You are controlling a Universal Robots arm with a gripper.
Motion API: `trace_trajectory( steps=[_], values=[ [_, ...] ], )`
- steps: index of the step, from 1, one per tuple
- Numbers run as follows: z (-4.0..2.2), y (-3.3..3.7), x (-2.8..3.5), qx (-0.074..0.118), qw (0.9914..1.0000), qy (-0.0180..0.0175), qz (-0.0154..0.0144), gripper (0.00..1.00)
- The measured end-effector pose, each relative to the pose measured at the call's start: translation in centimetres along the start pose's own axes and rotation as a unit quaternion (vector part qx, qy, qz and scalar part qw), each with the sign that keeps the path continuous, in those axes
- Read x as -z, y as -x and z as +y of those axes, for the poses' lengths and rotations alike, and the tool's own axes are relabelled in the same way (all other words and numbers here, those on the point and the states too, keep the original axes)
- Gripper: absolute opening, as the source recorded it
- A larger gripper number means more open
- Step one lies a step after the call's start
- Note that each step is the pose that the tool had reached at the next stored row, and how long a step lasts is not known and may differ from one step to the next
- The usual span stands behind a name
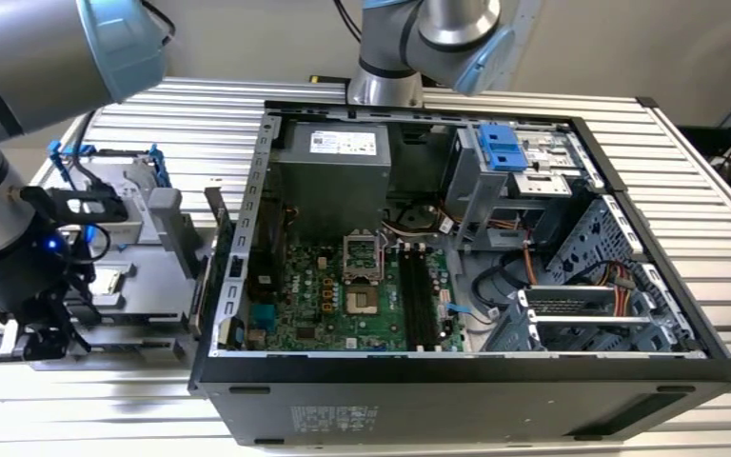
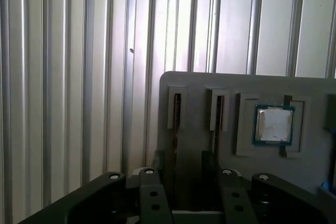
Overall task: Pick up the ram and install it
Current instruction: 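Pick up the ram and move it above insertion slot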
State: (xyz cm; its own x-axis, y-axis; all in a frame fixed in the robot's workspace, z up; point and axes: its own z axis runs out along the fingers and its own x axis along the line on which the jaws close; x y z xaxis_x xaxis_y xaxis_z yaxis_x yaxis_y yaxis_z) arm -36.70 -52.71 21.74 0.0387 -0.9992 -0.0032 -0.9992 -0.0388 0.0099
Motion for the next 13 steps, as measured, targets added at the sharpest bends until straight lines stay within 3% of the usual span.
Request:
trace_trajectory(
  steps=[6, 10, 13],
  values=[
    [0.02, -1.03, -1.01, 0.000, 1.00000, 0.0000, 0.0000, 1.00],
    [0.01, -1.10, -1.55, -0.002, 1.00000, 0.0000, 0.0000, 1.00],
    [-0.03, -0.75, -1.62, -0.004, 0.99999, 0.0000, 0.0000, 1.00]
  ],
)
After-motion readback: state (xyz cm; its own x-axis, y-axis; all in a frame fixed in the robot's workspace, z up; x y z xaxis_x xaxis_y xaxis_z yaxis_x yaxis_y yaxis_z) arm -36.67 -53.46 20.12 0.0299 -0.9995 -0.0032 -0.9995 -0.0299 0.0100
